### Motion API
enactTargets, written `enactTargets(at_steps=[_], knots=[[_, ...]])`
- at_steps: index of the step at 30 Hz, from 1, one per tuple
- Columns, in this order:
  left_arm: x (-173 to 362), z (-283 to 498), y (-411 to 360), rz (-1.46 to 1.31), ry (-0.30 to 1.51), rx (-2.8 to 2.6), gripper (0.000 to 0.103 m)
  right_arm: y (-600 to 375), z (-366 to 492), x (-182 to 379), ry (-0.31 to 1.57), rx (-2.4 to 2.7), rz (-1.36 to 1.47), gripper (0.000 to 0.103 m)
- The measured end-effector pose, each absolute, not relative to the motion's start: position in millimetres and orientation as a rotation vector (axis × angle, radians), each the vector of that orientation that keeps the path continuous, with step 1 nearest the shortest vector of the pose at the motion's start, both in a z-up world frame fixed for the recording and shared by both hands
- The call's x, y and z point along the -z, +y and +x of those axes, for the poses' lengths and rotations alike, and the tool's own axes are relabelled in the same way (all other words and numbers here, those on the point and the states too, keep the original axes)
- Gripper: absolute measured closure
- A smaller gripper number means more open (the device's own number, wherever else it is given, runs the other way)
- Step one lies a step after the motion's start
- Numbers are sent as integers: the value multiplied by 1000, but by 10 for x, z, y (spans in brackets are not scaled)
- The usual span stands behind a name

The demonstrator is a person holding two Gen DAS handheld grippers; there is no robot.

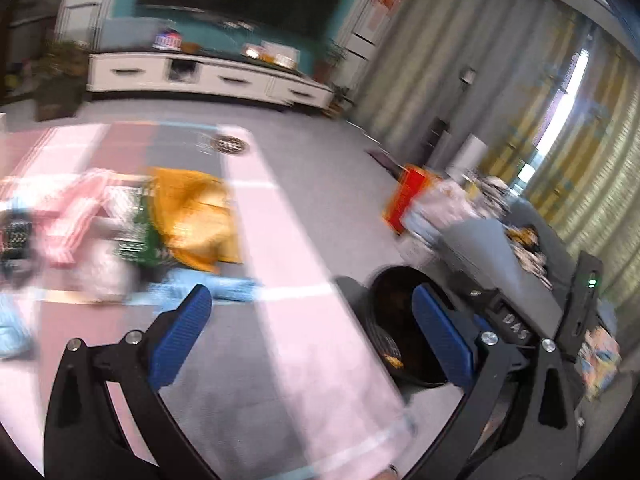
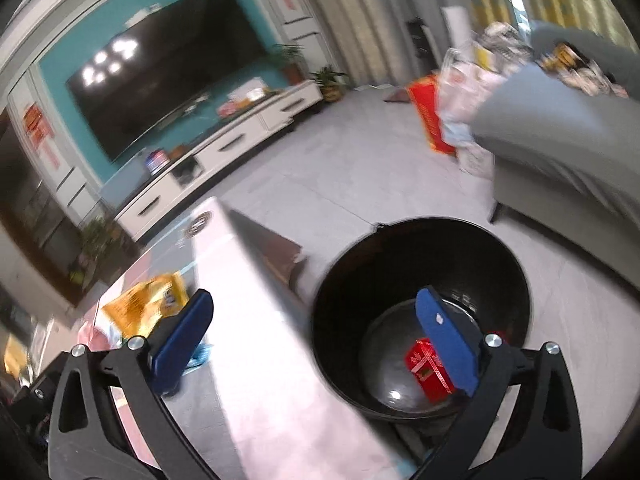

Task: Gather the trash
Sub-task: 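Grasp the light blue quilted cloth with the right tool while the left tool grasps the blue face mask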

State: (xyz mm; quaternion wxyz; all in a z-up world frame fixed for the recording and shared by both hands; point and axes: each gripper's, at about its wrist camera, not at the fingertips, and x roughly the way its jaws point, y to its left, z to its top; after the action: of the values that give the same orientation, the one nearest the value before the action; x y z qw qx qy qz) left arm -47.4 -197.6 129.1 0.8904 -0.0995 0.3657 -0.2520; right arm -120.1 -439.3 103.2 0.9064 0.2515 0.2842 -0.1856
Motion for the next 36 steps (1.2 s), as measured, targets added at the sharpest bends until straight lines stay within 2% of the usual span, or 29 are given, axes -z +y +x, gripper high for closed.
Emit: enactTargets(at_steps=[8,12,17,27,30,36], knots=[[-1405,-493,-609,-206,694,163,3,-3621,-878,-1147,588,232,350,3],[-1254,-404,61,-219,707,19,3,-3232,-705,-1076,627,146,288,3],[-906,-261,547,-274,721,-49,3,-2890,-484,-867,695,53,293,3],[-420,-79,588,-368,825,40,3,-2529,125,-542,823,26,271,4],[-333,-74,558,-381,828,1,4,-2463,333,-396,861,52,217,10],[-223,-67,453,-396,877,37,13,-2443,333,-193,897,44,214,21]])
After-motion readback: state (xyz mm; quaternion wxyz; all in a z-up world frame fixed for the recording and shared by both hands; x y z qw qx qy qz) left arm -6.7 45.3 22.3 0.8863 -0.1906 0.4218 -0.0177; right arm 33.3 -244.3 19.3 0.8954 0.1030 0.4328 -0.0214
